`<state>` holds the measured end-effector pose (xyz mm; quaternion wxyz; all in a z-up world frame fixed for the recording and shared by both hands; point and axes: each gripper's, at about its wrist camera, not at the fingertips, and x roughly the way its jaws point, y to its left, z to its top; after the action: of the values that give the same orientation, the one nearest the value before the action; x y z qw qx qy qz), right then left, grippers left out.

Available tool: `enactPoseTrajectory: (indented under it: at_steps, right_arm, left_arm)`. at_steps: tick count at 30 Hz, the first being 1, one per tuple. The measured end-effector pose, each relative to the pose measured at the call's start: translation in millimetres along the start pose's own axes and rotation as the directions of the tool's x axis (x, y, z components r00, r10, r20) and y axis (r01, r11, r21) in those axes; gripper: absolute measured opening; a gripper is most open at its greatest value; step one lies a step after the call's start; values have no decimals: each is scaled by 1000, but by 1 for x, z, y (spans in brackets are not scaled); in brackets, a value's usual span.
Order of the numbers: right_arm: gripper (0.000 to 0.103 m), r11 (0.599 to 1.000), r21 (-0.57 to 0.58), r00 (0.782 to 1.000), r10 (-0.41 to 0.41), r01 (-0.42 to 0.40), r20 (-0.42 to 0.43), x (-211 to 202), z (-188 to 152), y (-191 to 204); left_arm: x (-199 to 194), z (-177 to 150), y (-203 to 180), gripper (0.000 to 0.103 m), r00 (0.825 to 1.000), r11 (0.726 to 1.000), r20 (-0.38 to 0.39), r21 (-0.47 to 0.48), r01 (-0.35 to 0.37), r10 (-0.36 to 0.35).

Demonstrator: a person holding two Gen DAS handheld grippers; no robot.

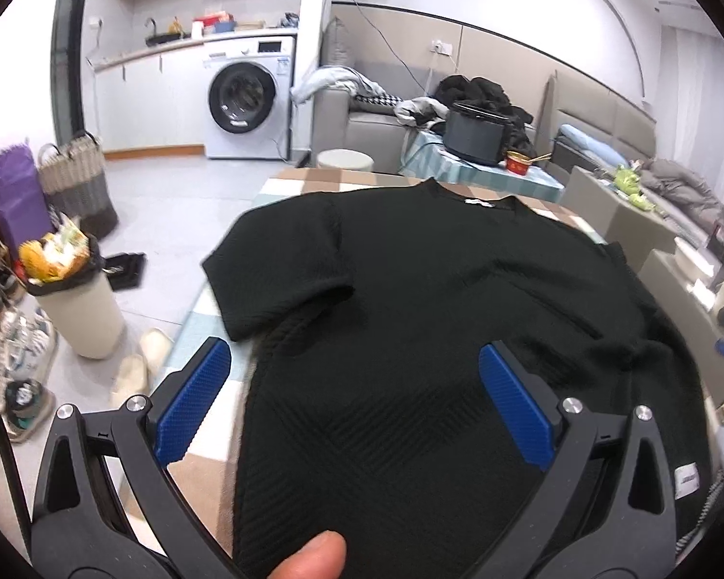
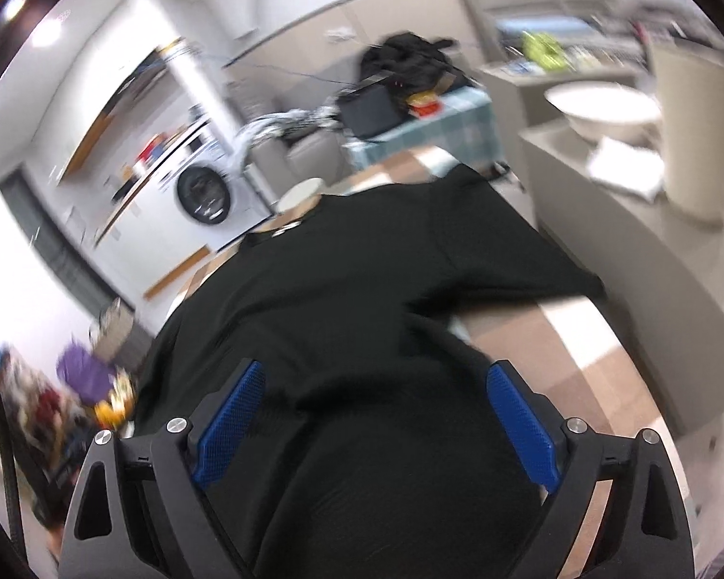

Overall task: Fold small clothes
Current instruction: 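Grasp the black shirt sleeve nearest the right gripper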

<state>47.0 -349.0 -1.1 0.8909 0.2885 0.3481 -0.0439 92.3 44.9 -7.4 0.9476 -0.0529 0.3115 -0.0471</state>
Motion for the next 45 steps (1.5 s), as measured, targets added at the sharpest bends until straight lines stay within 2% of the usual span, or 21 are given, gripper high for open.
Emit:
enactPoseTrajectory:
  at_steps: [3, 9, 14, 18, 23, 27, 30, 35, 45]
  right_arm:
    - [87, 994, 108, 1000, -16, 18, -20, 5, 11, -34]
    - [86, 960, 279, 999, -15, 24, -34, 20, 29, -93]
    - [81, 936, 351, 997, 54, -29, -63, 43, 47, -112]
    - [78, 925, 381, 994, 49, -7, -101, 62, 56, -119]
    - [76, 905, 424, 995, 6, 37, -99, 78, 64, -125]
    - [75, 909, 407, 994, -52, 86, -94, 87, 74, -120]
    - [68, 904, 399, 988, -122, 152, -100, 91, 80, -120]
    - [66, 892, 398, 977, -183, 213, -112, 91, 82, -124]
    - [67, 868, 422, 964, -212, 261, -160, 106, 81, -147]
  left_arm:
    - [11, 9, 5, 102, 1000, 1000, 13, 0, -22, 22]
    - [39, 22, 10, 102, 997, 997, 3, 27, -76, 76]
    - [63, 29, 18, 101, 996, 997, -33, 4, -82, 82]
    - [80, 31, 22, 101, 995, 996, -51, -4, -89, 88]
    - [95, 31, 27, 101, 990, 991, -48, 8, -132, 133]
    - [106, 34, 30, 101, 987, 989, -54, 6, -150, 150]
    - [111, 34, 32, 101, 985, 987, -51, 7, -163, 163]
    - [119, 36, 34, 101, 984, 985, -41, 9, -174, 174]
    - [131, 30, 41, 101, 983, 985, -68, -1, -173, 172]
